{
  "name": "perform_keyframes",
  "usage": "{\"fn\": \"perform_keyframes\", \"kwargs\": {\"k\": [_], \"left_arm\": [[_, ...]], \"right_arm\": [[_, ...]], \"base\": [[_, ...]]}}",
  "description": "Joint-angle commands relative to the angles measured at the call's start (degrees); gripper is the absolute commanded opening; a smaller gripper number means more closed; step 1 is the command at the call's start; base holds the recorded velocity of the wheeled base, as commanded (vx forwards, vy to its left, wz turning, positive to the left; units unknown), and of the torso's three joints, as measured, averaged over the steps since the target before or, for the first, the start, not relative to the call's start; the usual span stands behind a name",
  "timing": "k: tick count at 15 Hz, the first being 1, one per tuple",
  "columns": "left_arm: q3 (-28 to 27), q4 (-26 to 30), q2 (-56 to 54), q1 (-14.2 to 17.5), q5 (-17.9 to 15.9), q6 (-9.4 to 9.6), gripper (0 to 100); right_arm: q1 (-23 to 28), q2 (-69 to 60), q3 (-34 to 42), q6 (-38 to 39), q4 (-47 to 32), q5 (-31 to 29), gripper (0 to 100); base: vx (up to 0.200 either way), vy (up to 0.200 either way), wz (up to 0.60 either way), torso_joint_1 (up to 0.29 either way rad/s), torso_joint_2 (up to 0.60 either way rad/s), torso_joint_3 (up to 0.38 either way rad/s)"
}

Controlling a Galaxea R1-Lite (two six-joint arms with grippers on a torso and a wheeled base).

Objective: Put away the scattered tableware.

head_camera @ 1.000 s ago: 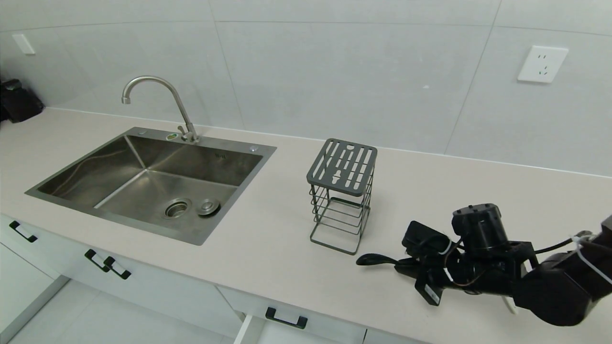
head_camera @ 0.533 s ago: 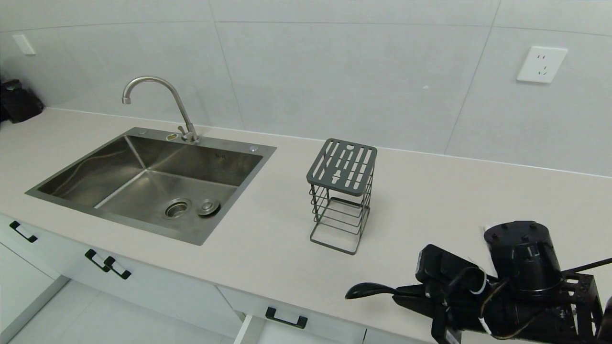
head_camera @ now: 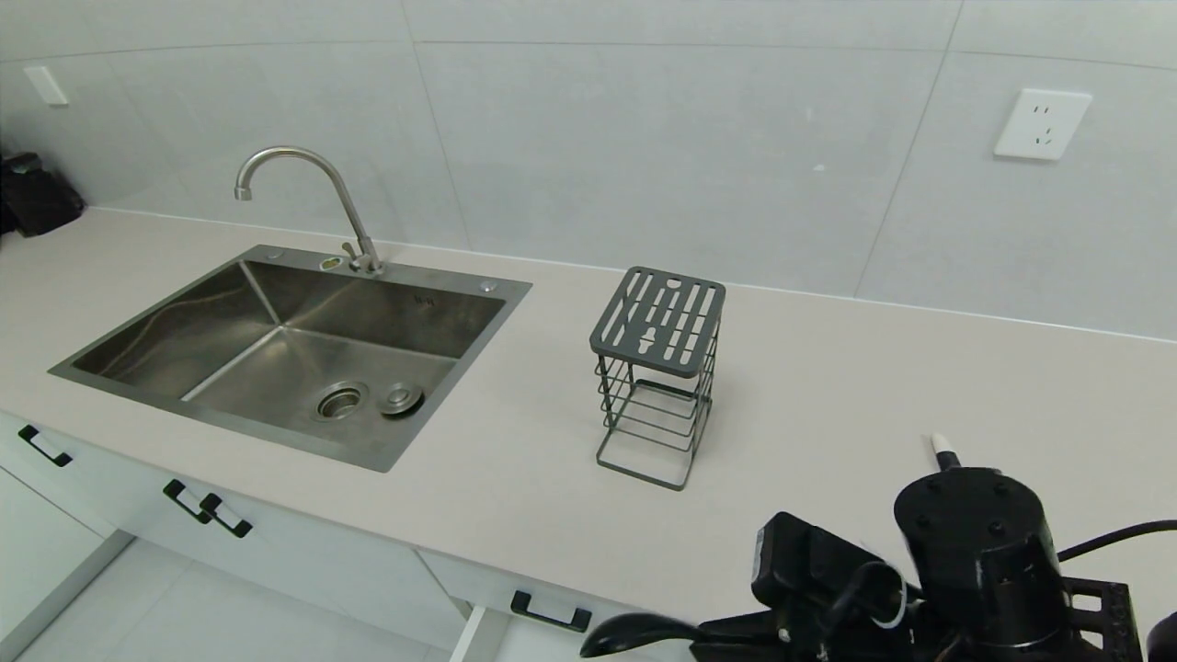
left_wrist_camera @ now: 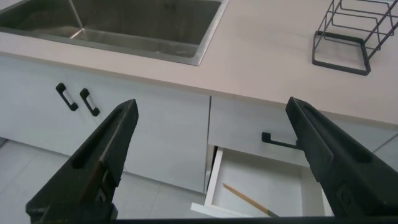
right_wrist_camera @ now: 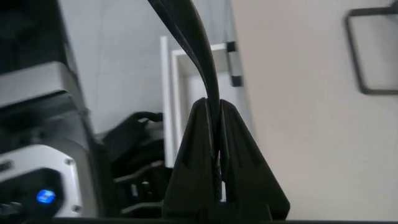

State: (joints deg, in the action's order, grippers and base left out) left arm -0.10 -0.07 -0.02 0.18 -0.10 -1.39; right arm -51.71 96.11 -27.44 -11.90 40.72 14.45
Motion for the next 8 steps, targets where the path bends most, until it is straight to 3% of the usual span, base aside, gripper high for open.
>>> {"fn": "perform_keyframes", "kwargs": {"k": [1, 3, 8], "left_arm": [[0.01, -0.01, 0.02, -0.01, 0.01, -0.02, 100], [0.01, -0.01, 0.02, -0.01, 0.01, -0.02, 100], [0.01, -0.01, 0.02, -0.01, 0.01, -0.02, 100]], "right_arm": [[-4.36, 2.33, -1.74, 3.28, 0.42, -0.03, 0], [-7.97, 4.61, -5.69, 4.25, 0.33, -0.47, 0], [-9.20, 8.74, -15.54, 4.52, -0.37, -0.47, 0]], "base": [[0.000, 0.000, 0.00, 0.000, 0.00, 0.000], [0.000, 0.000, 0.00, 0.000, 0.00, 0.000], [0.000, 0.000, 0.00, 0.000, 0.00, 0.000]]}}
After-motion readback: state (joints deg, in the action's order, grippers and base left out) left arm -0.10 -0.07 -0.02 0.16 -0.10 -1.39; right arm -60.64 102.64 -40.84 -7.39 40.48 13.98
